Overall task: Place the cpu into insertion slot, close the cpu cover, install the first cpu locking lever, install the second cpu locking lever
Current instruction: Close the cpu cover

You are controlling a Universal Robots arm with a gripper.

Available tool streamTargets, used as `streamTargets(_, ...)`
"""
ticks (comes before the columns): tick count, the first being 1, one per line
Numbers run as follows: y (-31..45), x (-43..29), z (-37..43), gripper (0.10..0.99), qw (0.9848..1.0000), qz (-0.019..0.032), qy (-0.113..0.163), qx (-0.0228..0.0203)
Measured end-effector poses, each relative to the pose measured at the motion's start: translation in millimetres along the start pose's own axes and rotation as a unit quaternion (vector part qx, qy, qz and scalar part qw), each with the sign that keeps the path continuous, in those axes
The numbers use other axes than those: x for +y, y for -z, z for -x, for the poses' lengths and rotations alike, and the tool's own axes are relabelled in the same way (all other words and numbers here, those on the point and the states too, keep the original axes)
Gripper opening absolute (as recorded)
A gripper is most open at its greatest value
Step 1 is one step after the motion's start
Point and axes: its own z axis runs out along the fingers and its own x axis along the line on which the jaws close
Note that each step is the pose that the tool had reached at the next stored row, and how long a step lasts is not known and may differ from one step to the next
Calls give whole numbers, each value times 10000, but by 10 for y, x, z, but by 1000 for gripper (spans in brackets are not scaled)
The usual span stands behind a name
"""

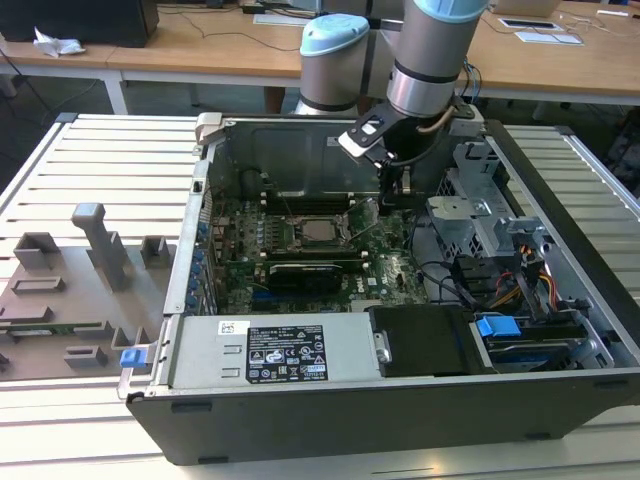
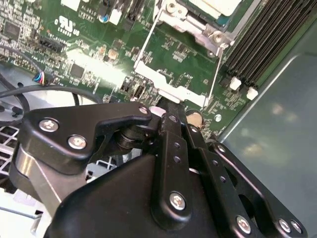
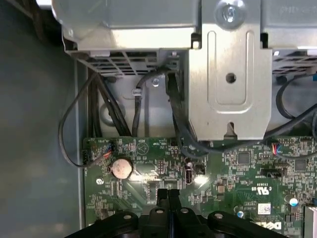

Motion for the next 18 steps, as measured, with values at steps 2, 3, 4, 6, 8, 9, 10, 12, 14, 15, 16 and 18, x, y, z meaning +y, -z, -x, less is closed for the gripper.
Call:
streamTargets(2, -2, -67, 1, 106, 10000, 0, 0, 0)
streamTargets(3, -4, -104, 1, 106, 10000, 0, 0, 0)
streamTargets(4, -5, -134, 2, 106, 10000, 1, -1, 0)
streamTargets(6, -8, -190, 2, 106, 10000, 0, 0, 0)
streamTargets(8, -10, -239, 3, 106, 10000, 0, 0, 0)
streamTargets(9, -11, -258, 3, 106, 10000, 0, 0, 0)
streamTargets(10, -12, -285, 4, 106, 10000, 0, 0, 0)
streamTargets(12, -14, -308, 4, 106, 10000, 0, 0, 0)
streamTargets(14, -16, -342, 4, 106, 10000, 0, 0, 0)
streamTargets(15, -17, -353, 4, 106, 10000, 0, 0, 0)
streamTargets(16, -18, -384, 5, 106, 10000, 0, 0, 0)
streamTargets(18, -19, -409, 5, 106, 10000, 0, -1, 0)
